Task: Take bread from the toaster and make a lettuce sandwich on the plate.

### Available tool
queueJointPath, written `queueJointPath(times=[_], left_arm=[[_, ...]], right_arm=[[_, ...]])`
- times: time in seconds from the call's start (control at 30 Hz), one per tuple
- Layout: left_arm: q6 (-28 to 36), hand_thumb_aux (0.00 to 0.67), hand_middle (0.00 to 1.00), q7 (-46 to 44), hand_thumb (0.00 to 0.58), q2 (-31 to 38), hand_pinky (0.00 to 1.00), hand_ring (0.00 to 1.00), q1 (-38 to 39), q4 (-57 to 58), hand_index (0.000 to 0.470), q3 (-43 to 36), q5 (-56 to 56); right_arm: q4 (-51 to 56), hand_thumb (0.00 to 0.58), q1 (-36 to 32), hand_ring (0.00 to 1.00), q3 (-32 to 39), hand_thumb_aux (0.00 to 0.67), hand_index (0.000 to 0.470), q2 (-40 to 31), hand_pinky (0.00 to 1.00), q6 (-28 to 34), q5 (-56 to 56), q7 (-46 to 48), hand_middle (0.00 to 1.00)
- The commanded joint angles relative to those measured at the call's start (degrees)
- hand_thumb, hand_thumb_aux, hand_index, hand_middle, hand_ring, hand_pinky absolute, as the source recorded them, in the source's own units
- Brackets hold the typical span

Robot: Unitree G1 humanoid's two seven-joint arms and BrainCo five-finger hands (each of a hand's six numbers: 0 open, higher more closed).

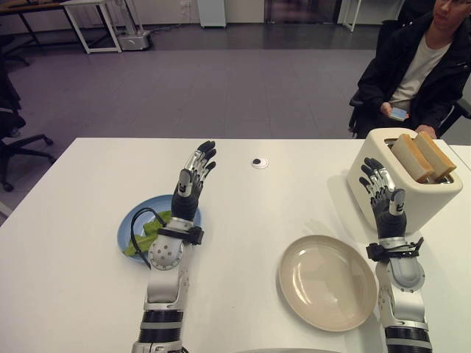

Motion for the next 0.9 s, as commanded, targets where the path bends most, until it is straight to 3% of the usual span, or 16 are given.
queueJointPath(times=[0.03, 0.9], left_arm=[[0.63, 0.0, 0.0, -0.03, 0.0, 0.26, 0.0, 0.0, 0.3, -0.2, 0.0, -0.11, 0.07], [0.67, 0.0, 0.0, -0.01, 0.0, 0.29, 0.0, 0.0, 0.23, -0.64, 0.0, -0.08, 0.07]], right_arm=[[-0.7, 0.0, -0.09, 0.0, -0.15, 0.0, 0.0, -0.01, 0.0, 0.59, 0.61, -0.03, 0.0], [-3.19, 0.0, -0.4, 0.0, -0.73, 0.0, 0.0, -0.67, 0.0, 1.26, 0.53, -0.17, 0.0]])
